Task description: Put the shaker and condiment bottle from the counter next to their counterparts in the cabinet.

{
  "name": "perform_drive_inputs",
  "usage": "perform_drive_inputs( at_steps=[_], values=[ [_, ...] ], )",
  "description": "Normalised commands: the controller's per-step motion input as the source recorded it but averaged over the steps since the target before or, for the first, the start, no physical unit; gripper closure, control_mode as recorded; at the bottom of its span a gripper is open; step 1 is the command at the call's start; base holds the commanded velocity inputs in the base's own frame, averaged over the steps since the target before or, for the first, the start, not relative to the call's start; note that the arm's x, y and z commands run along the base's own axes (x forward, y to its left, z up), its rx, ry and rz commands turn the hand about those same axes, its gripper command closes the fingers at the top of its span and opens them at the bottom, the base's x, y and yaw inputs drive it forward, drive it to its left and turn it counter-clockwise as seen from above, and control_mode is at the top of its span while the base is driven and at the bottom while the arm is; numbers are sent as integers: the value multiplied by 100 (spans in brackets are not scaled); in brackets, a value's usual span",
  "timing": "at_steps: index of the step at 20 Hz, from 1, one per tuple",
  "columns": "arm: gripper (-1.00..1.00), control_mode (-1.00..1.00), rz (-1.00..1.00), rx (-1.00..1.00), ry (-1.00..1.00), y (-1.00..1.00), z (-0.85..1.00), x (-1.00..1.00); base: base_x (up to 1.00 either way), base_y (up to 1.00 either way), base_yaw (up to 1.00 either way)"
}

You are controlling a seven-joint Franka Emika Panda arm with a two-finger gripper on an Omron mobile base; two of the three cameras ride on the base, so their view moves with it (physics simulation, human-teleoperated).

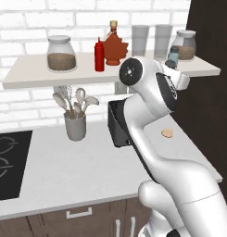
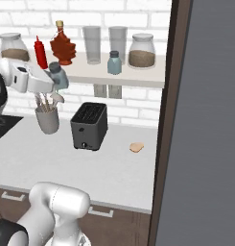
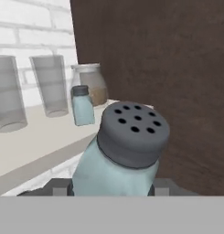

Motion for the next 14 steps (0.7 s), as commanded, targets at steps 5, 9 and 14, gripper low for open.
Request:
perform_drive_inputs(
  at_steps=[5,9,14],
  values=[
    [100,-100,15,0,0,-1,19,6,0,0,0],
    [100,-100,11,0,0,-8,27,1,0,0,0],
    [100,-100,4,0,2,-9,13,11,0,0,0]
  ],
)
